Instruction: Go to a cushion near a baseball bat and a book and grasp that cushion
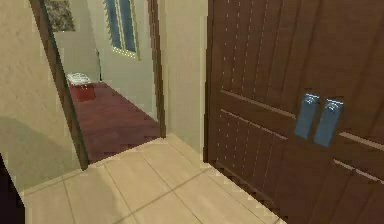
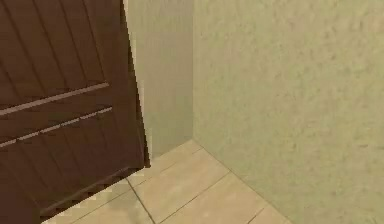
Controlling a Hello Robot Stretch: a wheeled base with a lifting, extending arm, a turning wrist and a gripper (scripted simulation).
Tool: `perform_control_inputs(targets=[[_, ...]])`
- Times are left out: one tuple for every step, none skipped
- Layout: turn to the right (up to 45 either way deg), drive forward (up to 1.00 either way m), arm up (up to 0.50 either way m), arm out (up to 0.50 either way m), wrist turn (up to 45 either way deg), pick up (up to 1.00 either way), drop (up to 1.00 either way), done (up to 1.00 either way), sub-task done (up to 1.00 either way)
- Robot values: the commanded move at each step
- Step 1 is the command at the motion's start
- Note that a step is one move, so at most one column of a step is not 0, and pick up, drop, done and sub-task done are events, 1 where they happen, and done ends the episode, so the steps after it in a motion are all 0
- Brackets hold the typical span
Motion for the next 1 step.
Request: perform_control_inputs(targets=[[-24.0,0.00,0.00,0.00,0.0,0.00,0.00,0.00,0.00]])
